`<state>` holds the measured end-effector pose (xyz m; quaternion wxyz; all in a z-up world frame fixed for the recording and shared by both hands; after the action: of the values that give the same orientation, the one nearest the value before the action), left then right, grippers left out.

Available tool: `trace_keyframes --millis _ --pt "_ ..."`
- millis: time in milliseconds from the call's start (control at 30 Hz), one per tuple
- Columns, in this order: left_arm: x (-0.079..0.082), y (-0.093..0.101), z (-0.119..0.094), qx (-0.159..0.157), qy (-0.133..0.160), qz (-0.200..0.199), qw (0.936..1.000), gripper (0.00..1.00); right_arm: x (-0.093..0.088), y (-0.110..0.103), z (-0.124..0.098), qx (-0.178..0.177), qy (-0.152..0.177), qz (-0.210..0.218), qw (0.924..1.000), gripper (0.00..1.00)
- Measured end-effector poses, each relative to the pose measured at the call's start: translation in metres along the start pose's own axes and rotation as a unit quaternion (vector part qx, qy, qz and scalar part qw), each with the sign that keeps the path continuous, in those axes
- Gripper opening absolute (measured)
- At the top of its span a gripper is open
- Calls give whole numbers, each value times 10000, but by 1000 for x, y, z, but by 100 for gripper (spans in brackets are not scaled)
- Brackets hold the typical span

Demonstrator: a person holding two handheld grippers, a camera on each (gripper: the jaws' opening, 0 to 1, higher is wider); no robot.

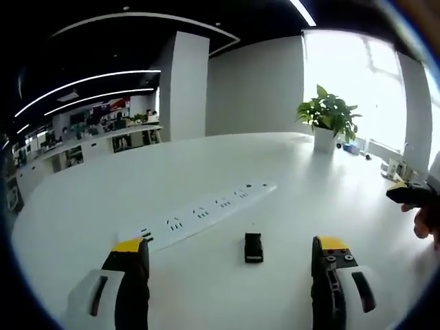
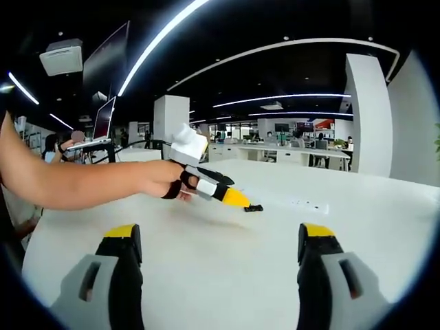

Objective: Snap the two parts of the plastic buckle together until the buckle closes and remains connected.

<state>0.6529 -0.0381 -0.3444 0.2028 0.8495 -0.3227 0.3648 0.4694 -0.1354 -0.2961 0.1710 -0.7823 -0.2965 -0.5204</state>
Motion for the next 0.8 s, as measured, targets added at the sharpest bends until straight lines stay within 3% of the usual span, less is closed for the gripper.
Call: trace_keyframes --millis 100,233,300,400,667,800 --pt "0 3 -5 -181 104 -203 9996 99 0 0 0 -5 -5 -10 10000 94" --pt "-3 2 -12 -120 172 -184 9996 94 -1 1 1 -34 -31 -27 10000 94" --pt "-6 -3 -14 10 200 -222 9996 99 -2 2 1 -78 -43 -42 10000 94" --pt "-10 -5 -18 86 190 -131 9997 99 -1 6 1 -162 -14 -31 9999 96" --pt "-19 -4 -29 -22 191 -122 9997 94 -4 12 0 -286 -42 -35 9996 96" --pt "-20 -7 -33 -4 209 -116 9997 97 -6 10 2 -236 -85 31 9997 95"
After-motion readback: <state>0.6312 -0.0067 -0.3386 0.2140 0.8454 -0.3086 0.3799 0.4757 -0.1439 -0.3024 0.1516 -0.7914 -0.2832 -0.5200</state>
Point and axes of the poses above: the point that each gripper's makers call its tool centre point, and the gripper's own axes: z roughly forward along the fingers, y roughly to its right, x roughly out of its top, the point moved 1 cm from there along -z, roughly backward along the fingers, and after that the axes turned 15 degrees about -y, right-handed, at the moved point
